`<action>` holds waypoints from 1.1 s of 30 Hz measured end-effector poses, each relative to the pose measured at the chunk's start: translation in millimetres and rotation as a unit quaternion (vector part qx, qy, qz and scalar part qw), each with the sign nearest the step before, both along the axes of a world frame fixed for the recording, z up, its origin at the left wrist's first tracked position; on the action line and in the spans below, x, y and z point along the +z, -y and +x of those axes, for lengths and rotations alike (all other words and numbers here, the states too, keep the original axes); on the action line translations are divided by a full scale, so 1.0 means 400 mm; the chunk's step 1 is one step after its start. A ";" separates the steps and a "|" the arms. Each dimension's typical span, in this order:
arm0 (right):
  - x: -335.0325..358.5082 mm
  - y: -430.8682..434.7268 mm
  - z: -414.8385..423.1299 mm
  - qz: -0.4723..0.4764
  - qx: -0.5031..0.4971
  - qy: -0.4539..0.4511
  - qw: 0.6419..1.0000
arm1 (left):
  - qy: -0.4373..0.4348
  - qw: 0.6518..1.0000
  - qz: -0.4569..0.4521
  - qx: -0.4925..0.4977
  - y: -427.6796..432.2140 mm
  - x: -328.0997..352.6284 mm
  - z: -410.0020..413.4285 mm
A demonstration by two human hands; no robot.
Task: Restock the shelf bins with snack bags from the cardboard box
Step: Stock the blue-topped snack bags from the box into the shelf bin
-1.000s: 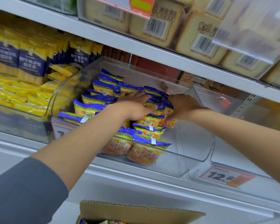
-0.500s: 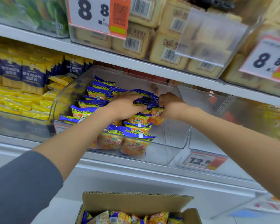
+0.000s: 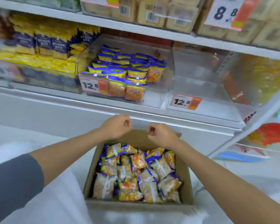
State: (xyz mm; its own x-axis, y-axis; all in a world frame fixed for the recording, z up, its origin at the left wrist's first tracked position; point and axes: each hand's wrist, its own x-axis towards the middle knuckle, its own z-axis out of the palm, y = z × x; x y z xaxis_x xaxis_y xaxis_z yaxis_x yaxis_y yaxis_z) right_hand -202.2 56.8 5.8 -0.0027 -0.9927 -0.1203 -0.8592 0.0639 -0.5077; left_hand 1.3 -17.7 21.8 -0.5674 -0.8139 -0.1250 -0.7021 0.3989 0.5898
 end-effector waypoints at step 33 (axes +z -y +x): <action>-0.126 -0.133 -0.033 0.010 -0.137 0.318 0.938 | -0.173 0.851 0.460 0.186 -0.095 -0.178 -0.037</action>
